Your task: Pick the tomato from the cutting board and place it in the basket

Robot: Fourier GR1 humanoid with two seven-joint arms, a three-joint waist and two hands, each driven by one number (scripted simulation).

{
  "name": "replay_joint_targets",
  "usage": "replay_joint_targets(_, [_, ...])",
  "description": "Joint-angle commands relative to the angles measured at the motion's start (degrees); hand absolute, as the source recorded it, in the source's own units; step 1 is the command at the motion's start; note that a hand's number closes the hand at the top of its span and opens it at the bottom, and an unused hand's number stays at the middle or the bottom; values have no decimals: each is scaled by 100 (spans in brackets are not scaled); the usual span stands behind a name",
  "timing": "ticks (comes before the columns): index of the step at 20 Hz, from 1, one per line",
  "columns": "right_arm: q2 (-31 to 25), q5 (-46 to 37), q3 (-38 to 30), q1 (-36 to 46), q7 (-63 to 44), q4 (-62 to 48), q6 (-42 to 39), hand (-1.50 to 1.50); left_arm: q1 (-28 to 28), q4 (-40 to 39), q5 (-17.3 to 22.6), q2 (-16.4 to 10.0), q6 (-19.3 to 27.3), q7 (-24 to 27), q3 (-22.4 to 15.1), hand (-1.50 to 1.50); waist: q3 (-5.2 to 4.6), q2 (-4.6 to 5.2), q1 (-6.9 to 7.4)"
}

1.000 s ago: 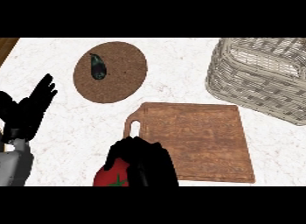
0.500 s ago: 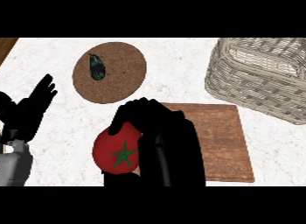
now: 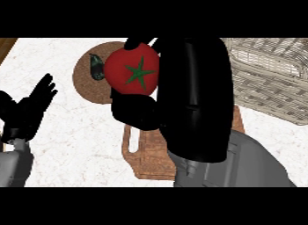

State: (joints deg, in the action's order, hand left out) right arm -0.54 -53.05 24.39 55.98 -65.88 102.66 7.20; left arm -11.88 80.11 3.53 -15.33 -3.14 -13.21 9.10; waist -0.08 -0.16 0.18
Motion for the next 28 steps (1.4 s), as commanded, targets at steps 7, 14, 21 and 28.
replay_joint_targets(7, [-823, -105, -1462, 558, 67, -1110, -870, 150, -103, -105, 57, -126, -111, -2, 121, 0, 5, 12, -19])
replay_joint_targets(14, [-1322, 145, -2159, 47, 967, -1498, -731, 150, -295, -221, 88, -169, -134, -142, 194, 0, 7, 20, -8])
replay_joint_targets(21, [-1672, 348, -2540, -1025, 2184, -1549, -193, 150, -70, 163, -82, 16, 7, -271, 15, 0, 10, 17, -17])
replay_joint_targets(28, [-1661, 721, -3087, -960, 2863, -2302, 218, 150, 316, 390, -75, 156, -76, -68, -4, 0, 8, 19, 18])
